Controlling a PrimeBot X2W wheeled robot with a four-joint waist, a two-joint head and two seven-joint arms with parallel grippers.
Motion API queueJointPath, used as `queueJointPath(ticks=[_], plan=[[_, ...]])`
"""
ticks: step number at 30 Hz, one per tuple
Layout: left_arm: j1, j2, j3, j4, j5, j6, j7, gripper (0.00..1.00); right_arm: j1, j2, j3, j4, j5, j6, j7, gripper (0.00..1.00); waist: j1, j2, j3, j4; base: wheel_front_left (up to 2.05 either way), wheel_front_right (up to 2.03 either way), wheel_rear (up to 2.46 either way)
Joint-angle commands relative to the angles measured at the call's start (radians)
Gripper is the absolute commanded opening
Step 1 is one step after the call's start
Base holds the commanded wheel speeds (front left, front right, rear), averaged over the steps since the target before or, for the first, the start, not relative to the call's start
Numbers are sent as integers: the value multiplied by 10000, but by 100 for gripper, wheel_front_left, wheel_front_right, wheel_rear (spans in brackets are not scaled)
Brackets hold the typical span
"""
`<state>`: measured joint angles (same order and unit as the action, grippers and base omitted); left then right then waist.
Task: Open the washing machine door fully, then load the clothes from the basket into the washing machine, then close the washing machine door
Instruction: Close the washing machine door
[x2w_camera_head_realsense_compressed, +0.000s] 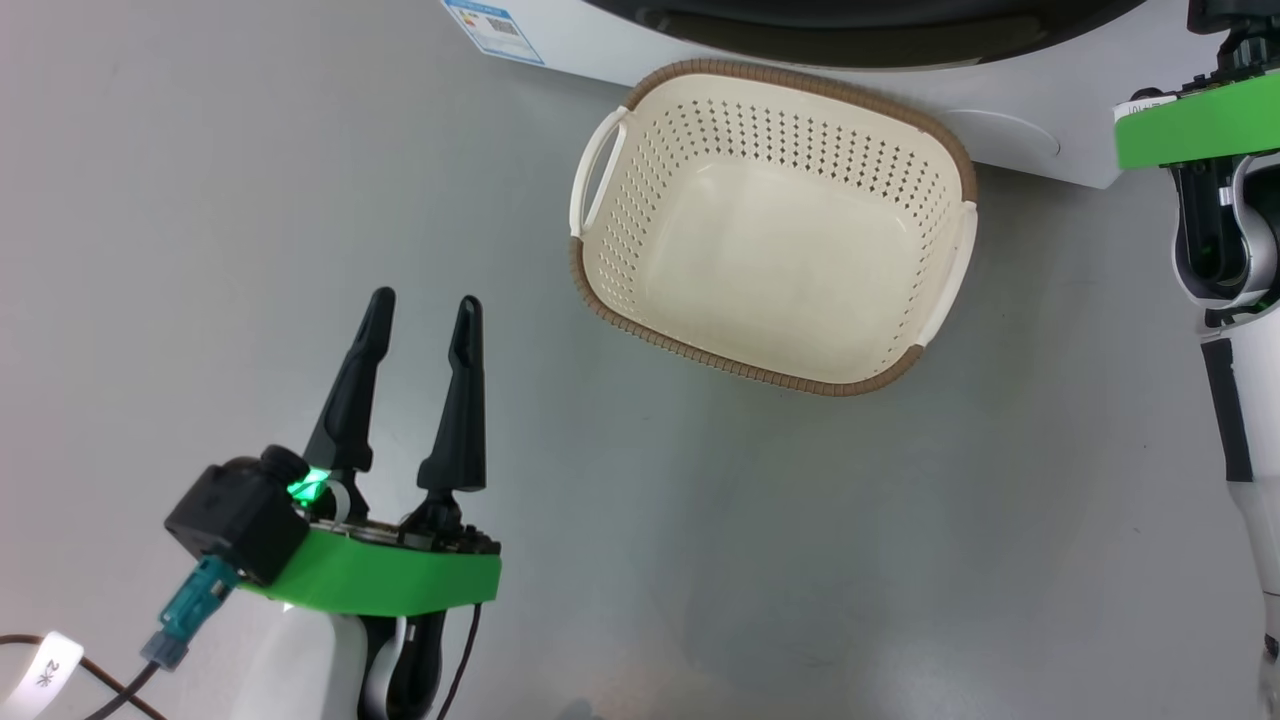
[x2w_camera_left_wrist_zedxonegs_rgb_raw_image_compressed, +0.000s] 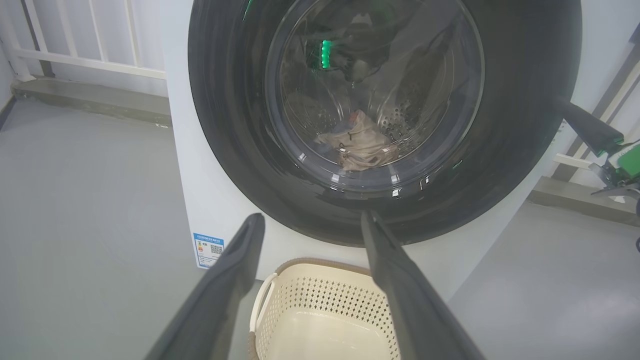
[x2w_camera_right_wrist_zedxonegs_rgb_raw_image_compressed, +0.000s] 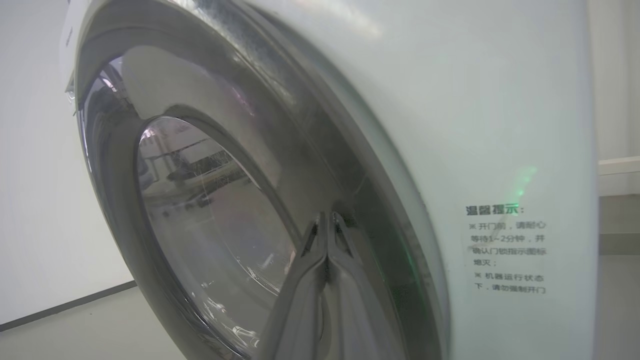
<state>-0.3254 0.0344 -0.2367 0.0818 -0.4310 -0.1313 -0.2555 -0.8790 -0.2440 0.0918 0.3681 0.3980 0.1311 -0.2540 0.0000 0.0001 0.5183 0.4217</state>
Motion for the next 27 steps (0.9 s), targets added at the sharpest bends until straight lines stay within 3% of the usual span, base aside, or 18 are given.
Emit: queueJointPath(ticks=[1,8,18,19,20,22,24,25,26,27], plan=[[-128,160,293,-293,-55,6,-63,100,-292,201,-101,-203,-180,-4,-78,0,0,-1,17,10,0,0,0],[-140,159,238,-188,-82,6,-63,100,-146,316,-84,-200,-249,-4,-78,0,0,-1,-106,-21,0,0,0],[337,408,347,255,-57,6,-63,100,1398,501,820,-452,222,-4,-78,0,0,-1,-1036,-372,0,0,0],[408,465,377,308,-61,6,-63,100,1581,543,855,-470,273,-4,-78,8,0,-1,-1161,-419,0,0,0],[408,465,377,308,-61,6,-63,100,1581,543,855,-470,273,-4,-78,8,0,-1,-1161,-419,0,0,0],[567,571,458,399,-59,6,-63,100,1943,647,862,-514,365,-4,-78,34,0,-1,-1401,-536,0,0,0],[727,667,535,494,-56,6,-63,100,2337,764,839,-553,422,-4,-78,48,0,-1,-1653,-644,0,0,0],[806,717,576,537,-52,6,-63,100,2536,836,790,-567,455,-4,-78,78,0,-1,-1773,-698,0,0,0],[971,790,672,600,-23,6,-63,100,2923,941,799,-580,482,-4,-78,100,0,-1,-2013,-806,0,0,0],[971,790,672,600,-23,6,-63,100,2923,941,799,-580,482,-4,-78,100,0,-1,-2013,-806,0,0,0]])
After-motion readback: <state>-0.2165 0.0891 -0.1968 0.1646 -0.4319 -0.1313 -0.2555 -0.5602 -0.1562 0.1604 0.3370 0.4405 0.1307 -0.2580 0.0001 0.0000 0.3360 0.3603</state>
